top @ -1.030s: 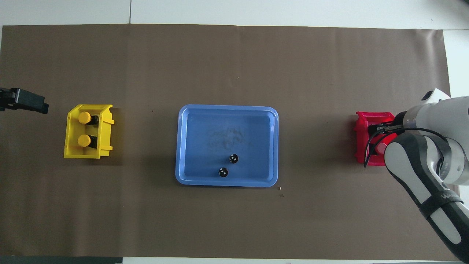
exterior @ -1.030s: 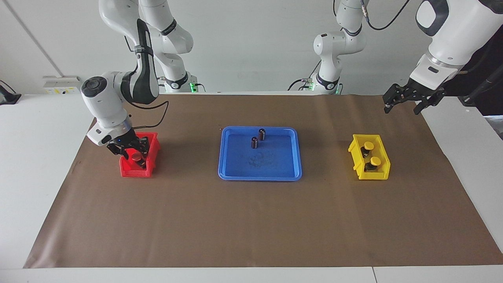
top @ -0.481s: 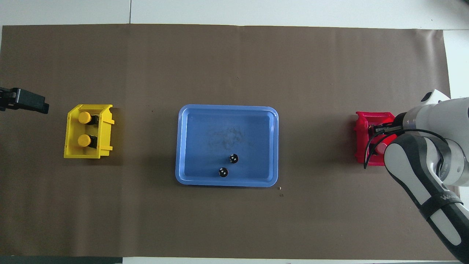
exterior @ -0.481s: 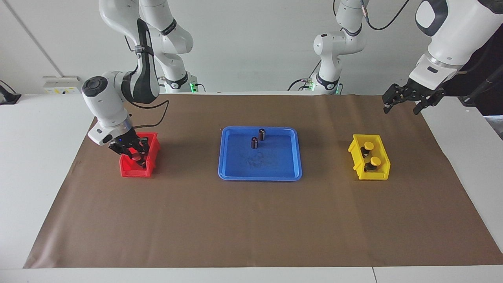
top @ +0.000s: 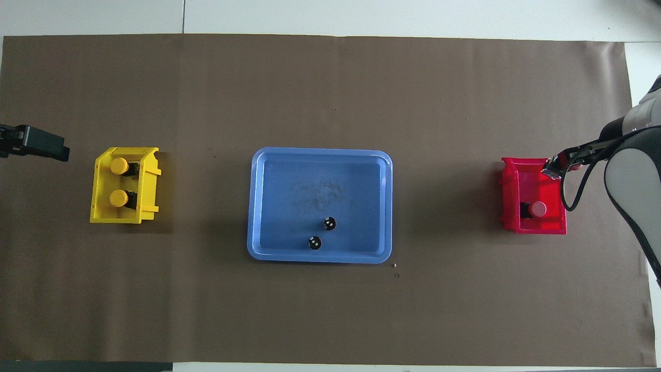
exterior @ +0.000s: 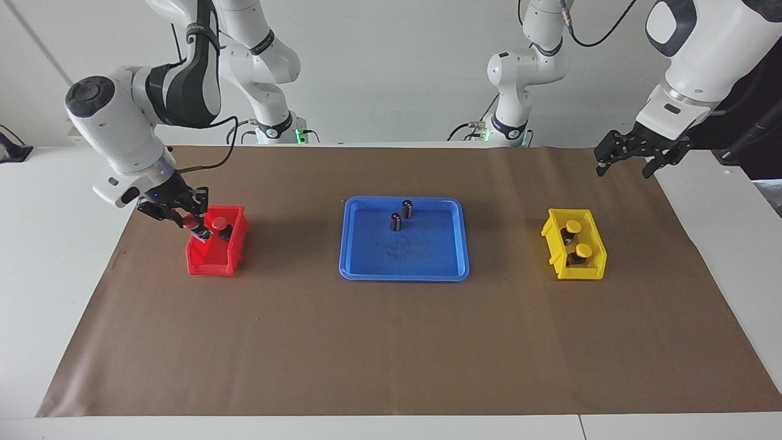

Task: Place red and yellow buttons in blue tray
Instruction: 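Carry the red button into the blue tray while the left gripper grasps a yellow button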

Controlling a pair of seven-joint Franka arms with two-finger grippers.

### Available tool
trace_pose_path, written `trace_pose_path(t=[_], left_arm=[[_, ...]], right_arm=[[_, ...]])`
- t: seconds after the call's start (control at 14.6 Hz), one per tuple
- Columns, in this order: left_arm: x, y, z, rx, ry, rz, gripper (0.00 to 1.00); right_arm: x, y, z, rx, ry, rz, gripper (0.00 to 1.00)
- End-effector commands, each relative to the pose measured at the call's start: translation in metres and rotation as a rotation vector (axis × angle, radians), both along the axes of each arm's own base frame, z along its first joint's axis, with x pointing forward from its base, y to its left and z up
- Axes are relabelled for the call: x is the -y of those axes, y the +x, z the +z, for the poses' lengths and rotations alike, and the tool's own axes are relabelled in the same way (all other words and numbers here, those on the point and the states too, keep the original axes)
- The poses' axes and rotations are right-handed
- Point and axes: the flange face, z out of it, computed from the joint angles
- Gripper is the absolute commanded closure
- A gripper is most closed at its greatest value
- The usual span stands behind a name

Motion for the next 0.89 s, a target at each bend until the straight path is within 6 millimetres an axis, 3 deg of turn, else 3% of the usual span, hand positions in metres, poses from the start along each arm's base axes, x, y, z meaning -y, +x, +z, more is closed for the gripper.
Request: trace_pose_path(t=[0.0, 0.07, 0.21, 0.41, 0.62, 0.82], left_arm=[[-0.013, -0.015, -0.027, 0.06, 0.009, -0.002, 0.0], [-0.013, -0.014, -0.047, 0.07, 0.009, -0.001, 0.0], [-0.015, -0.008, -0.095, 0.068, 0.005, -0.002, 0.01], [-0.017, 0.007, -0.14, 0.078, -0.003, 0.011, 0.09], [-0.018, 0.018, -0.163, 0.078, -0.009, 0.019, 0.24], [-0.018, 0.025, -0.187, 0.073, -0.014, 0.071, 0.32]], right_arm=[[-0.115, 0.031, 0.015, 0.016, 0.006, -0.085, 0.84], [-0.163, 0.028, 0.015, 0.057, 0.018, -0.129, 0.84], [-0.265, 0.012, -0.004, 0.084, 0.032, -0.191, 0.85], [-0.341, 0.0, -0.041, 0.109, 0.048, -0.247, 0.85], [-0.381, -0.017, -0.08, 0.099, 0.042, -0.277, 0.85], [-0.384, -0.027, -0.114, 0.1, 0.034, -0.264, 0.83]])
